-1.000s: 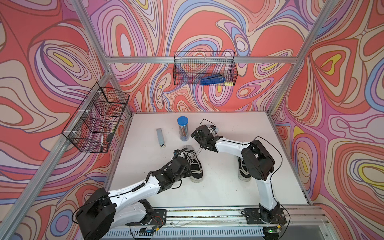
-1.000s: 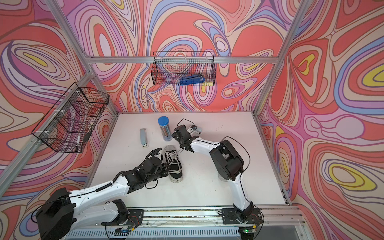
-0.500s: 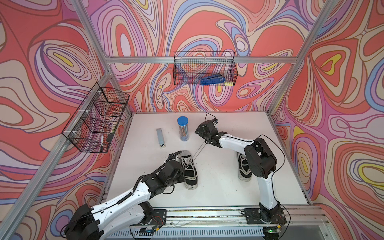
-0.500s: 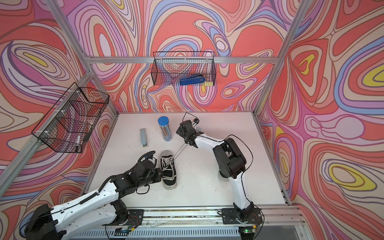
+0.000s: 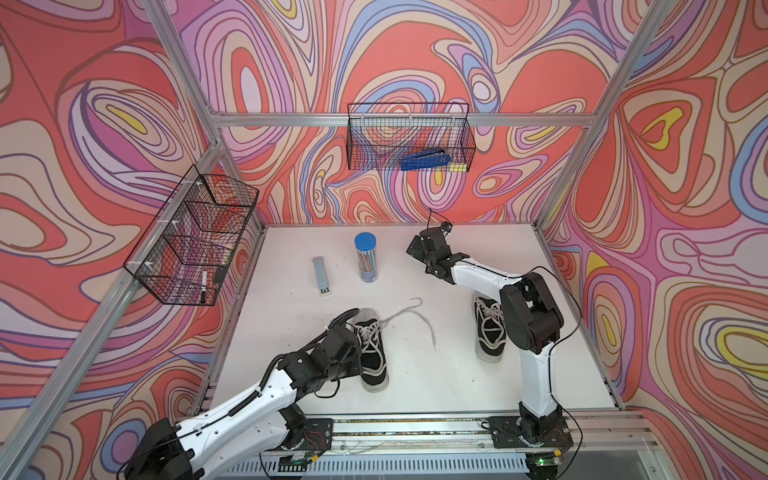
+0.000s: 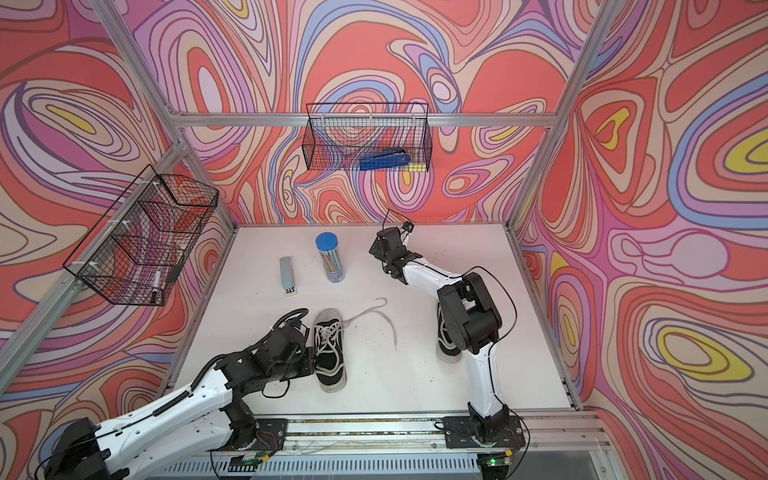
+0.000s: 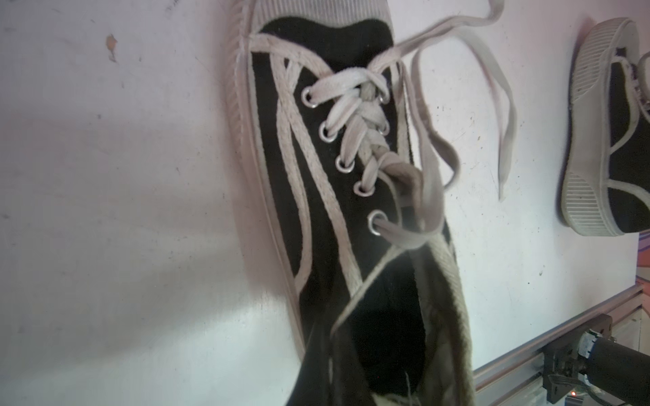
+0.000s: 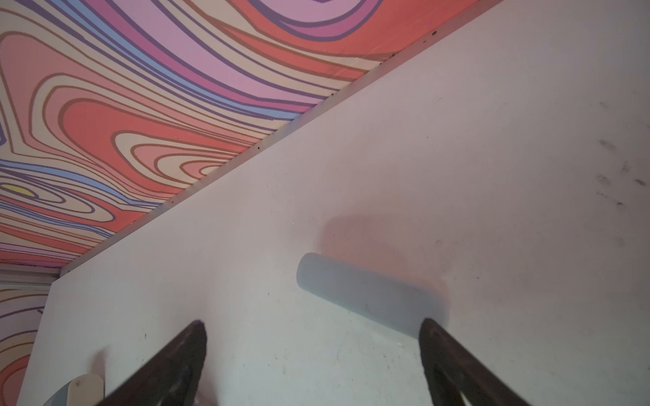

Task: Remove the insole from the shoe
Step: Untie the shoelace on the shoe.

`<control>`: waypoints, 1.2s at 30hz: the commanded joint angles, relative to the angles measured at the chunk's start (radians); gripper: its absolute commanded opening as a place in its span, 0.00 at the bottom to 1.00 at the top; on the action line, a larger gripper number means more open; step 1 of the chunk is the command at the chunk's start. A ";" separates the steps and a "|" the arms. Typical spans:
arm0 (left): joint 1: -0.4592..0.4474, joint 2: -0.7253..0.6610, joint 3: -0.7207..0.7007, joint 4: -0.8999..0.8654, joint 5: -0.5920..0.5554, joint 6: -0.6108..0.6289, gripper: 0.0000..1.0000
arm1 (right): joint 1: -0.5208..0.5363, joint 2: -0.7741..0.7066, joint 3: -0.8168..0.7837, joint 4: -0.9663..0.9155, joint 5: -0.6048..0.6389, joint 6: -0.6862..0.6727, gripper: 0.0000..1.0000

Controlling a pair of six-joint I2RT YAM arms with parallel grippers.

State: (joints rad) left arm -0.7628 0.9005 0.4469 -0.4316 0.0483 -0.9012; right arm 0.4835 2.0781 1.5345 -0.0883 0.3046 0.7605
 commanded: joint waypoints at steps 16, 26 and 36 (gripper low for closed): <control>0.003 0.038 -0.028 0.160 -0.018 -0.097 0.00 | 0.368 -0.422 -0.278 -0.477 -0.283 -0.213 0.62; 0.003 0.016 -0.031 0.160 -0.045 -0.121 0.00 | 0.585 -0.333 -0.261 -0.502 -0.359 -0.140 0.62; 0.005 0.020 -0.012 0.153 -0.049 -0.116 0.00 | 0.589 -0.239 -0.244 -0.462 -0.276 -0.107 0.12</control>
State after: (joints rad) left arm -0.7601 0.9176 0.4221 -0.3080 0.0296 -1.0069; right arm 1.0702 1.8431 1.2663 -0.5663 -0.0311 0.6205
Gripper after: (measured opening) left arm 0.051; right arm 0.185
